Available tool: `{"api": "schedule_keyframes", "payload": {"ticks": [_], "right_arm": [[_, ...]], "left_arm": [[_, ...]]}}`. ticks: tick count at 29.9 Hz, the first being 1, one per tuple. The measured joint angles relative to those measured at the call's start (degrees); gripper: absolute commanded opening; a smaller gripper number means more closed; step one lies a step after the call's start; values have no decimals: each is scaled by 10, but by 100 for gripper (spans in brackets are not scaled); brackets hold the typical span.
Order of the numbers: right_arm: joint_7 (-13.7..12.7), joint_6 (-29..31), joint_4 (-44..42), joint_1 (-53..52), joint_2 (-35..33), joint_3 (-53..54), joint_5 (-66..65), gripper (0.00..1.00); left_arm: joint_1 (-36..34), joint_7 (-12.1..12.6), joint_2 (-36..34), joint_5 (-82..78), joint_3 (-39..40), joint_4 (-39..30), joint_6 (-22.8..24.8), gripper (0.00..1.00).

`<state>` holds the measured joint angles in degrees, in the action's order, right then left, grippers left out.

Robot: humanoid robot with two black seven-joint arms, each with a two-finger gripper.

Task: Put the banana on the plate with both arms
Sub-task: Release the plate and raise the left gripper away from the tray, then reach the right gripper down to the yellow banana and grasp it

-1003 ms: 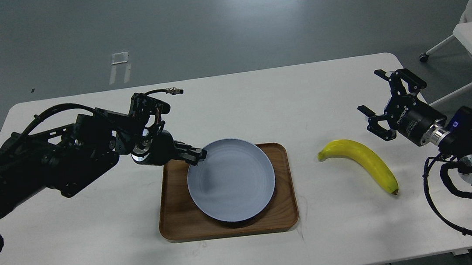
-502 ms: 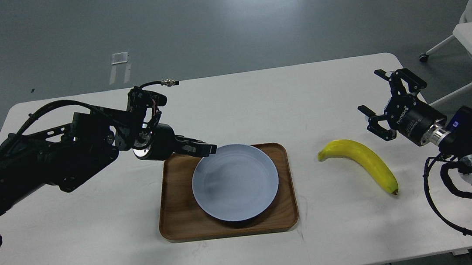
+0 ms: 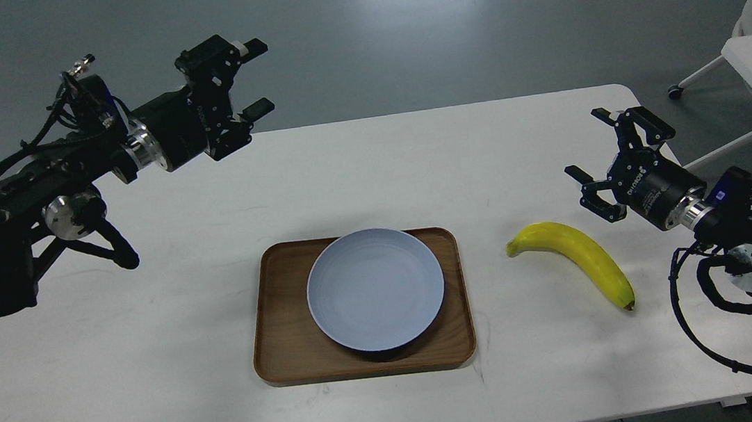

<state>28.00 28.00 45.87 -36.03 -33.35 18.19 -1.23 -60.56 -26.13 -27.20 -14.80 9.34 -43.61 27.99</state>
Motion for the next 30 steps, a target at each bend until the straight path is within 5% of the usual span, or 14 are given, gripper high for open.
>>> {"api": "schedule_keyframes", "payload": {"ticks": [9,19,30], "right_arm": [[0,0,36,-42,-25,-29,-43,100],[0,0,119,-290,-106,-245,-378,100],[0,-64,73,-437,7,-569,-648,100]], "left_arm": [[118,23,4,39,178,42,0,98],[127,56,8,48,213,35,0,98],[125,57,19,46,209,27,0,98]]}}
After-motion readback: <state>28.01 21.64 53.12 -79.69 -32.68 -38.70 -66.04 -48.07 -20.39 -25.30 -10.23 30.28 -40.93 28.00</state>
